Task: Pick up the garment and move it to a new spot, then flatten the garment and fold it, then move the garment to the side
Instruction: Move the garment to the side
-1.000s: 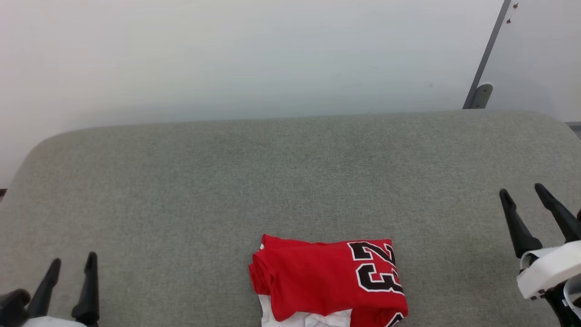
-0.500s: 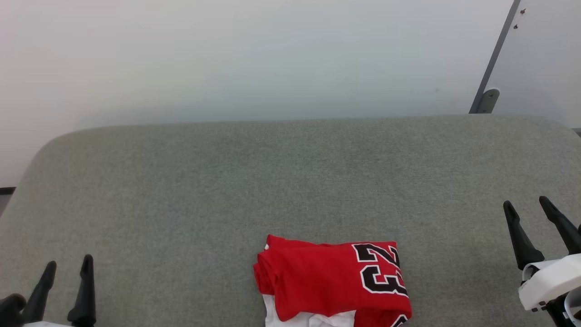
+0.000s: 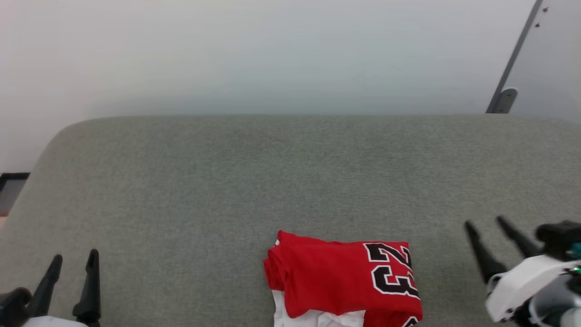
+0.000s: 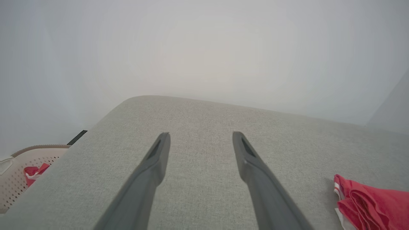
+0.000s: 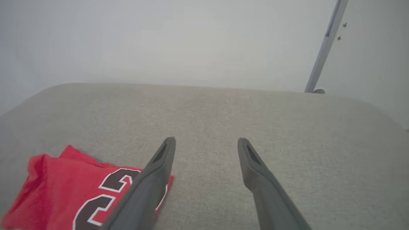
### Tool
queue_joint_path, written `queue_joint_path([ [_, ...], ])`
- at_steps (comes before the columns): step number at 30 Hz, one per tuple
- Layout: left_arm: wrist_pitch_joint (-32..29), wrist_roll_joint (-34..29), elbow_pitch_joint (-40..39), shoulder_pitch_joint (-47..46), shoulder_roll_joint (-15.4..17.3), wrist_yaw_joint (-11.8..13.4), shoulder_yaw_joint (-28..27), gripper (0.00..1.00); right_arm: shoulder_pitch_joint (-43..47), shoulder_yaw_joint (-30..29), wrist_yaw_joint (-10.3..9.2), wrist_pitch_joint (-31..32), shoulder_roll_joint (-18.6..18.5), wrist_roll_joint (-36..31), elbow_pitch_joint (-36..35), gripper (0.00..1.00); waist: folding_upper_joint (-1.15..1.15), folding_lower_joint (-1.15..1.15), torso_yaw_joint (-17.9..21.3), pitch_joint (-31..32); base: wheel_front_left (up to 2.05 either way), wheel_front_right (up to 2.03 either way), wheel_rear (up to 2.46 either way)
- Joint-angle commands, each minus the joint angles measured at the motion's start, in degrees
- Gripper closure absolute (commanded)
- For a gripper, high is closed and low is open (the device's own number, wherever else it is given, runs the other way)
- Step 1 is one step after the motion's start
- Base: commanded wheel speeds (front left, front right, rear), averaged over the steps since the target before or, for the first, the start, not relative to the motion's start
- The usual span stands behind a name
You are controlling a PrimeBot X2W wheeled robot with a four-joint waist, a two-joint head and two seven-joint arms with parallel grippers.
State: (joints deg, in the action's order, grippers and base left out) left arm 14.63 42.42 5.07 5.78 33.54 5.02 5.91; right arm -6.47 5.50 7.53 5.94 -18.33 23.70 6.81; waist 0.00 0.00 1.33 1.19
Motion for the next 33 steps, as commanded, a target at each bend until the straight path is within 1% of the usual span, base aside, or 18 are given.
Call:
queue_joint_path([
  [1, 0.0, 0.1, 0.0, -0.5, 0.0, -0.2, 0.2, 0.0, -0.1, 0.8, -0.09, 1.4, 0.4, 0.9, 0.3, 0.0, 0.0, 0.0, -0.6, -0.3, 0.0, 0.0, 0.0],
  [8, -0.6, 0.1, 0.6, -1.6, -0.2, -0.8, 1.3, 0.0, -0.8, 5.8, -0.09, 11.2, 0.2, 5.9, 1.9, 0.0, 0.0, 0.0, -2.6, -1.2, 0.0, 0.0, 0.0],
  [13, -0.6, 0.0, 1.0, -2.6, -0.6, -1.1, 2.0, 0.0, -1.2, 7.6, -0.09, 18.5, -0.2, 9.0, 3.4, 0.0, 0.0, 0.0, -4.2, -2.4, 0.0, 0.0, 0.0],
  [20, -0.7, -0.2, 2.1, -4.3, -1.3, -1.8, 3.0, 0.0, -2.0, 6.8, -0.09, 27.0, 0.8, 10.2, 5.4, 0.0, 0.0, 0.0, -6.5, -4.1, 0.0, 0.0, 0.0],
  [26, -0.6, -0.4, 3.2, -5.9, -1.7, -2.4, 3.8, 0.0, -3.8, 4.4, -0.09, 31.0, 3.1, 9.8, 9.9, 0.0, 0.0, 0.0, -8.2, -5.4, 0.0, 0.0, 0.0],
  [29, -0.6, -0.4, 3.7, -6.6, -2.0, -2.8, 4.2, 0.0, -4.5, 4.7, -0.09, 33.1, 3.7, 9.1, 12.9, 0.0, 0.0, 0.0, -9.0, -5.7, 0.0, 0.0, 0.0],
  [30, -0.5, -0.5, 4.0, -6.8, -2.0, -3.0, 4.3, 0.0, -4.7, 4.8, -0.09, 33.2, 3.9, 9.0, 13.5, 0.39, 0.0, 0.0, -9.2, -5.6, 0.0, 0.0, 0.0],
  [31, -0.5, -0.6, 4.2, -6.8, -2.1, -2.9, 4.4, 0.0, -5.0, 5.2, -0.09, 33.7, 4.0, 9.2, 13.9, 1.0, 0.0, 0.0, -9.4, -5.6, 0.0, 0.0, 0.0],
  [33, -0.5, -0.6, 4.5, -7.0, -2.2, -3.0, 4.6, 0.0, -4.9, 6.1, -0.09, 33.8, 3.8, 9.0, 14.3, 1.0, 0.0, 0.0, -9.6, -5.5, 0.0, 0.0, 0.0],
])
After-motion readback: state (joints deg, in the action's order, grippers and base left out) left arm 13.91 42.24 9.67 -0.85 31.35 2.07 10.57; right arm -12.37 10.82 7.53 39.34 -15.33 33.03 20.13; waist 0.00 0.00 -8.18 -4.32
